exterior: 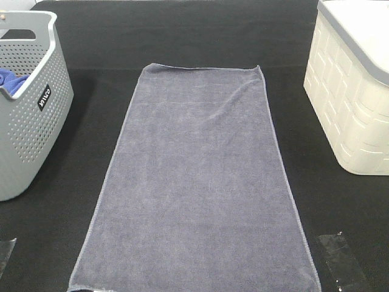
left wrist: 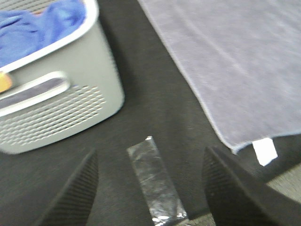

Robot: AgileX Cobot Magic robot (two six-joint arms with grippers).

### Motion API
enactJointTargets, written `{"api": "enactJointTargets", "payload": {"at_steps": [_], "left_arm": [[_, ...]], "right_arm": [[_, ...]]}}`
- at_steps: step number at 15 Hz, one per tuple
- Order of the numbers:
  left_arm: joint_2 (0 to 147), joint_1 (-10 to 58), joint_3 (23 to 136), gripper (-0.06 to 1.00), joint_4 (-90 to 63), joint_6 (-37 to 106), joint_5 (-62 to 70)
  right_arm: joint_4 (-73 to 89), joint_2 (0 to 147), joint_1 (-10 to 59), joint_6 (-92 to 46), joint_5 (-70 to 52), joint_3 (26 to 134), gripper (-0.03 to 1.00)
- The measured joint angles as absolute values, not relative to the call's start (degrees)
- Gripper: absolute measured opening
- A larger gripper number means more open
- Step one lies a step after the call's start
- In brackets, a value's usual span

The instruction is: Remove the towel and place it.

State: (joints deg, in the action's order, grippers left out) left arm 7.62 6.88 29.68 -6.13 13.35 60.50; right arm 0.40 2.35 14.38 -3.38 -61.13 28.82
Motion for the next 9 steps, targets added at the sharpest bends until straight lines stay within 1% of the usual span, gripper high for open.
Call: {"api": "enactJointTargets", "payload": {"at_steps": [2,4,9], "left_arm": [[5.6,1.8,29.7,0.62,-6.1,13.3,60.4],[2.9,-1.4,29.7,0.62,-6.1,13.3,60.4],[-0.3,-2.1,29.7,0.62,-6.0,13.3,60.4]], "right_arm": [[0.4,1.7,9.8,-3.4,-61.0,28.8,0.66],[0.4,0.1,7.1,-3.4,-60.8,28.8,0.66],[0.5,-0.2,6.2,-3.4,-60.8,28.8,0.66]]}}
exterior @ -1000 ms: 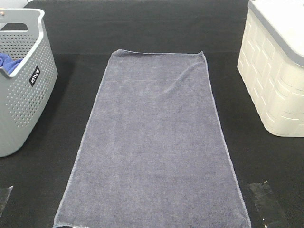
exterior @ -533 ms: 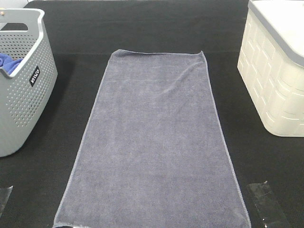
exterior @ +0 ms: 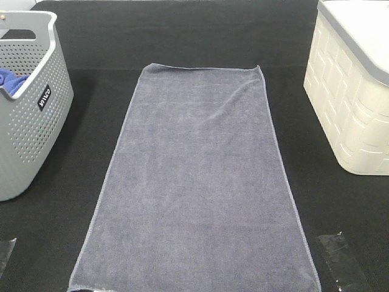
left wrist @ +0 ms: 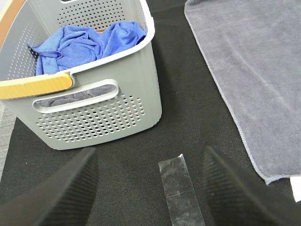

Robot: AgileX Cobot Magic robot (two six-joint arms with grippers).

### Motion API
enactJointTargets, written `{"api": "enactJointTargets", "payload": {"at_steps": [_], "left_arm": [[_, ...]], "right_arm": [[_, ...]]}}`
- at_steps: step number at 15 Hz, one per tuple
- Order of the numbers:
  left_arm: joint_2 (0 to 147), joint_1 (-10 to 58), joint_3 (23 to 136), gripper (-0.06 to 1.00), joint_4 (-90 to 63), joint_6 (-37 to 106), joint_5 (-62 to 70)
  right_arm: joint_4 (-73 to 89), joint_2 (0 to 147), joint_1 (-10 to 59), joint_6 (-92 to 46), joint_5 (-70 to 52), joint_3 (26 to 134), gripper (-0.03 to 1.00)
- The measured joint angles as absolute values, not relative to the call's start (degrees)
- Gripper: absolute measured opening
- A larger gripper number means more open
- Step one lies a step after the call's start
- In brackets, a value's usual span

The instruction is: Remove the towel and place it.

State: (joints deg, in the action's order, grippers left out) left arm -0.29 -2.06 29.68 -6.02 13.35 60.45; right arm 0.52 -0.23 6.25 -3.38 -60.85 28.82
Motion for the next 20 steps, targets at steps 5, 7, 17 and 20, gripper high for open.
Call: {"api": "enactJointTargets", "payload": {"at_steps": [5,7,17,20], "left_arm": [[-0.3,1.2,29.7,0.62,-6.0,13.3,60.4],[-0.3,0.7,29.7,0.62,-5.9,13.3,60.4],[-0.3,0.6,29.7,0.62,-5.9,13.3,60.4],[-0.3,0.6,29.7,0.62,-5.9,13.3,60.4]], "right_arm": [[0.5,-0.2,0.7,-3.4,-60.8,28.8,0.66],[0.5,-0.2,0.7,-3.4,-60.8,28.8,0.66],[0.5,-0.2,0.7,-3.4,-60.8,28.8,0.66],[0.5,-0.2,0.7,-3.4,-60.8,28.8,0.66]]}}
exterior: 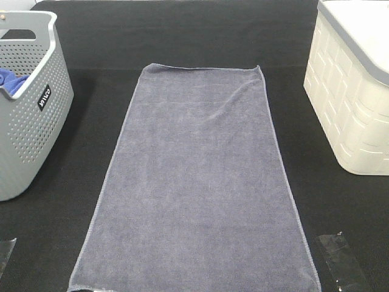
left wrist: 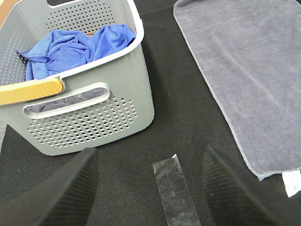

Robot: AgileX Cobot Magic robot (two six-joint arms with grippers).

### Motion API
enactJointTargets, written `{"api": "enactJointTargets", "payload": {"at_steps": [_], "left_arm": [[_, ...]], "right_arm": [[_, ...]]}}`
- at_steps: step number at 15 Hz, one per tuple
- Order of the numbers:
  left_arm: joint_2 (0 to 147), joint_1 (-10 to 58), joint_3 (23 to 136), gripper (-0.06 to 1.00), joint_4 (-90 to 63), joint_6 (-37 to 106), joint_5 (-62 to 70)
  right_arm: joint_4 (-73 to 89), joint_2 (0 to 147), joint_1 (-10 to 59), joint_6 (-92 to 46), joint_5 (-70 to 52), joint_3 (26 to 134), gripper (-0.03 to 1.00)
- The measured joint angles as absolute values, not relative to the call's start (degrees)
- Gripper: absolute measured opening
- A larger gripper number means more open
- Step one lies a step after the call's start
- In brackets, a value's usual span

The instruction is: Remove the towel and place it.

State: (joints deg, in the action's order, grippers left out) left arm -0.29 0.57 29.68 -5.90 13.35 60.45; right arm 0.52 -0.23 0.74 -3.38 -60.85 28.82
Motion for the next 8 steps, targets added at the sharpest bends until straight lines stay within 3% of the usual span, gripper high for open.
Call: {"api": "enactJointTargets", "payload": {"at_steps": [8], "left_arm": [[-0.3,0.6,29.7,0.62,-5.9,13.3,60.4]], "right_arm": [[0.5,-0.2,0.7,-3.4,-60.8,28.8,0.66]]}}
